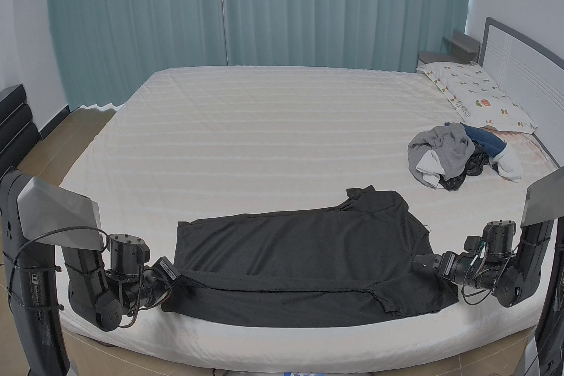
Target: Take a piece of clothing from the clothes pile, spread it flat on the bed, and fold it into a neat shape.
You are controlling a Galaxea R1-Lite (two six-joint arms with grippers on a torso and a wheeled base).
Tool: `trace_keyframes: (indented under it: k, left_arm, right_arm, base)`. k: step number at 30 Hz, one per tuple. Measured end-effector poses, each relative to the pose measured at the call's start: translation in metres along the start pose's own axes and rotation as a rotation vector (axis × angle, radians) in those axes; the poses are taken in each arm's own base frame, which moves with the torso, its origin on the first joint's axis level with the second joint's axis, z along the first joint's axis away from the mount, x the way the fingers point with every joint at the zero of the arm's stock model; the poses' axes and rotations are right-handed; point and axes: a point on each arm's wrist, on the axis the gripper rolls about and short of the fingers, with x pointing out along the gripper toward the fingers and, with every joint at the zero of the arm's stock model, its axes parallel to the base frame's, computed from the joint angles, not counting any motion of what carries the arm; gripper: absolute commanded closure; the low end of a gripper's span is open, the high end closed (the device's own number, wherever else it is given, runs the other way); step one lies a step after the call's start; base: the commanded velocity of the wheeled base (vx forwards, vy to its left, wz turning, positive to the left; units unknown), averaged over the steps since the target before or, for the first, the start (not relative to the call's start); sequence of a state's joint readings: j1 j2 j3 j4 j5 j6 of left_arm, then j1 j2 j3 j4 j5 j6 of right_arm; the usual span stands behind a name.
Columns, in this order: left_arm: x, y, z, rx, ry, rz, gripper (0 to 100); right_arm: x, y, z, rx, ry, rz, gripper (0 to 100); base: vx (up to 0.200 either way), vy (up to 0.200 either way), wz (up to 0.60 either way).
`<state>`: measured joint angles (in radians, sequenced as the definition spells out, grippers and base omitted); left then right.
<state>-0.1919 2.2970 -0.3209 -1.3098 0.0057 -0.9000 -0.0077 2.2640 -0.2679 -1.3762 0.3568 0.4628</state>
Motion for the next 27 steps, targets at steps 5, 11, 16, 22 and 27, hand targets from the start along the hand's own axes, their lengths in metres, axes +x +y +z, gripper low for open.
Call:
trace_keyframes:
  k: [5,11,16,22,27]
  left_arm:
    - [0.0,0.0,0.0,0.0,0.0,0.0,100]
    - [0.0,0.0,0.0,0.0,0.001,0.001,100]
    - [0.0,0.0,0.0,0.0,0.001,0.001,100]
    - [0.0,0.0,0.0,0.0,0.002,0.001,100]
    - [0.0,0.0,-0.001,0.001,0.004,0.001,100]
  right_arm:
    - [0.007,-0.005,-0.002,-0.051,0.012,-0.002,0]
    - [0.013,-0.015,0.002,-0.079,-0.003,-0.007,0]
    - [0.015,-0.018,0.001,-0.08,0.003,-0.007,0]
    - [0.015,-0.022,-0.006,-0.143,0.031,-0.02,100]
    - [0.014,-0.026,-0.01,-0.146,0.048,-0.029,100]
  base:
    - [0.0,0.0,0.0]
    - [0.0,0.0,0.0]
    - [0.0,0.0,0.0]
    - [0.0,0.0,0.0]
    - [0.0,0.0,0.0]
